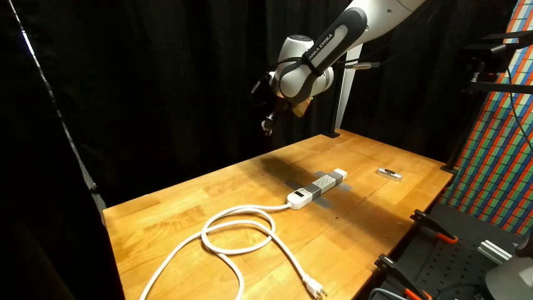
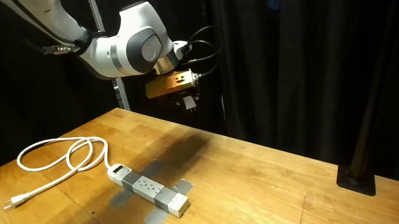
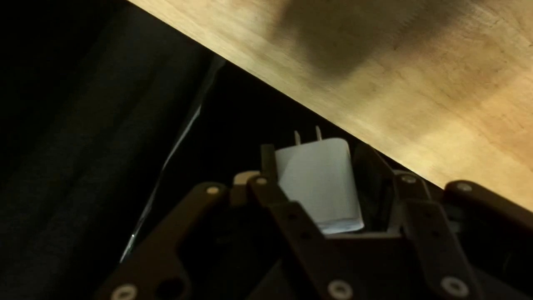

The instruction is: Put the charging block on the extension cord

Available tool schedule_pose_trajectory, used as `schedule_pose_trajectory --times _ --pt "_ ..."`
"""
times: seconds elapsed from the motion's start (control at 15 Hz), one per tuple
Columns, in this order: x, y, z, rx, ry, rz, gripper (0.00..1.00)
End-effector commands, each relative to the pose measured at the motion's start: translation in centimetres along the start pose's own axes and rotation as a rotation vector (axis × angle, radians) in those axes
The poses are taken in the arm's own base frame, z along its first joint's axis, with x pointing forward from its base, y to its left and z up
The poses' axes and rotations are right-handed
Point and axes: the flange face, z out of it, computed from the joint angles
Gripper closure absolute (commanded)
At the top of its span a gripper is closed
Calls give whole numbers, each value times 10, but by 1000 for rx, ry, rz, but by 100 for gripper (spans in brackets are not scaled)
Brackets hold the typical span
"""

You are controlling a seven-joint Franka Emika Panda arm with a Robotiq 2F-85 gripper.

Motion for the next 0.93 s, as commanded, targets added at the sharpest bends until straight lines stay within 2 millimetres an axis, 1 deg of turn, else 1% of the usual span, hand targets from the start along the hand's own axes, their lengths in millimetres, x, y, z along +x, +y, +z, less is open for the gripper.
schedule_pose_trajectory --times 0.0,0.07,0.13,0.2,0.4,0.53,0.67,0.8,0.87 --pt "-41 -21 -29 72 138 -73 76" --pt "-52 -33 -31 104 161 -101 76" --pt "-63 -50 -32 150 166 -127 76" --pt "-78 -61 -34 196 157 -161 76" --pt "-122 -79 -44 303 121 -260 76" --pt "-161 -77 -54 303 49 -334 76" --pt "-194 -68 -67 268 7 -429 76" --pt "-213 -60 -70 256 28 -534 76" --pt "-218 -56 -70 253 54 -577 76"
